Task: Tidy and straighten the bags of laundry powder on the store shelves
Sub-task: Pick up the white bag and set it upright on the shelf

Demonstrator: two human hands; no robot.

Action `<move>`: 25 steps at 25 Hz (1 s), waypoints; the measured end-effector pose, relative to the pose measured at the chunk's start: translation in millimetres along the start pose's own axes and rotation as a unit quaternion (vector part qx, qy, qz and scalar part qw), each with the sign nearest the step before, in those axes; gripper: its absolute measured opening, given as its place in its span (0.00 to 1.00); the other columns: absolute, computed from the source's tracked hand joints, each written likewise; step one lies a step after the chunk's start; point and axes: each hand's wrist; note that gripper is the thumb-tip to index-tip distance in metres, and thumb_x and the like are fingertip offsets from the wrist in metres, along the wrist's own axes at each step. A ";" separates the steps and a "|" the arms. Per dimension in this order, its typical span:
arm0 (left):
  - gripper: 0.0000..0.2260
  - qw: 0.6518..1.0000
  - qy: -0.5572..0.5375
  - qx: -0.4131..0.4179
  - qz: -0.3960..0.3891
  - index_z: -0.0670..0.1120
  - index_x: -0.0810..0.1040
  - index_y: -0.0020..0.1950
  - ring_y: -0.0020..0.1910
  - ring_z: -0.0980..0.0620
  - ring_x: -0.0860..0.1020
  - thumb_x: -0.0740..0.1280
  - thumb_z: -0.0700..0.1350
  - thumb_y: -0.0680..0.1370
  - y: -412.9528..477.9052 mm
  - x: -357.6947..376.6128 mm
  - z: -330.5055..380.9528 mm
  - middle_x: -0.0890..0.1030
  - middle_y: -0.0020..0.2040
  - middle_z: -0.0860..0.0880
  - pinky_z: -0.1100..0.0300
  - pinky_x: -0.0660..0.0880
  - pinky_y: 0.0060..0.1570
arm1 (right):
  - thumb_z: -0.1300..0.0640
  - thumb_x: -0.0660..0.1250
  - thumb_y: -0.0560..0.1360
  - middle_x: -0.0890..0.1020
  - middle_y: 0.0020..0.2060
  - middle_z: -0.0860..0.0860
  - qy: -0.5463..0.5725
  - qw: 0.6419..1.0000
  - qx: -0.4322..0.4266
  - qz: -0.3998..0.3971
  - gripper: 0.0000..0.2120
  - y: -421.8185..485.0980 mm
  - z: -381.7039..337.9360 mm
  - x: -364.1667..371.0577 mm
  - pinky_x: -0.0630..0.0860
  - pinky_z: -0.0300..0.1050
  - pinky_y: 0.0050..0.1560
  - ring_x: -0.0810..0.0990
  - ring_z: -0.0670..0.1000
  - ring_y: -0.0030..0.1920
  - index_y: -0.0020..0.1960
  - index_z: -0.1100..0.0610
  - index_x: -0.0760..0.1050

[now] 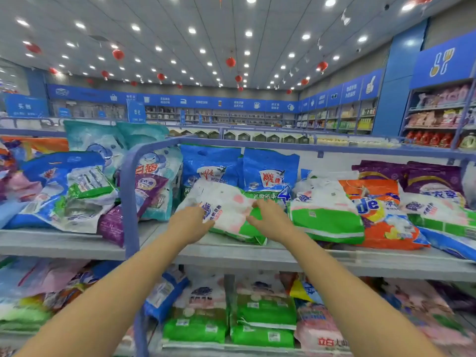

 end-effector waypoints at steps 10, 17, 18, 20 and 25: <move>0.21 0.996 -0.084 0.004 0.003 0.48 0.68 0.66 0.51 0.48 0.78 0.61 0.56 0.77 55.4 54.1 -44.8 0.81 0.51 0.48 0.51 0.73 0.54 | 0.44 0.68 0.71 0.61 0.68 0.59 -0.068 0.996 -0.054 -0.009 0.38 72.9 -36.4 91.0 0.66 0.53 0.64 0.63 0.60 0.67 0.73 0.55 0.55; 0.21 0.996 -0.088 0.019 0.015 0.46 0.67 0.68 0.56 0.46 0.77 0.62 0.52 0.78 52.0 44.1 -40.7 0.80 0.56 0.47 0.53 0.72 0.54 | 0.57 0.64 0.76 0.69 0.60 0.57 -0.230 0.969 -0.067 0.058 0.23 95.7 -41.0 108.4 0.70 0.49 0.44 0.70 0.58 0.58 0.67 0.57 0.60; 0.22 0.994 -0.101 0.021 0.021 0.46 0.65 0.69 0.56 0.45 0.77 0.62 0.52 0.77 50.2 44.4 -40.9 0.79 0.56 0.47 0.53 0.72 0.54 | 0.59 0.62 0.76 0.71 0.59 0.57 -0.227 0.969 -0.074 0.058 0.20 98.6 -39.5 105.0 0.71 0.50 0.45 0.72 0.59 0.58 0.67 0.58 0.62; 0.24 0.990 -0.131 0.029 0.032 0.47 0.62 0.70 0.55 0.45 0.77 0.63 0.52 0.77 46.7 43.0 -41.7 0.79 0.57 0.47 0.52 0.74 0.53 | 0.57 0.61 0.77 0.74 0.58 0.56 -0.177 0.981 -0.059 0.058 0.18 103.2 -32.9 92.4 0.72 0.51 0.48 0.74 0.59 0.58 0.66 0.56 0.65; 0.16 0.956 -0.264 0.050 0.120 0.46 0.67 0.61 0.49 0.49 0.78 0.66 0.48 0.76 38.3 25.3 -35.6 0.76 0.48 0.52 0.50 0.75 0.50 | 0.57 0.65 0.76 0.81 0.48 0.55 0.208 0.959 0.032 0.188 0.13 93.4 -15.9 37.5 0.74 0.39 0.39 0.77 0.50 0.42 0.60 0.58 0.75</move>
Point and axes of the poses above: each hand's wrist, its own y-axis towards the middle knuckle, its own x-axis out of the palm, z = x × y
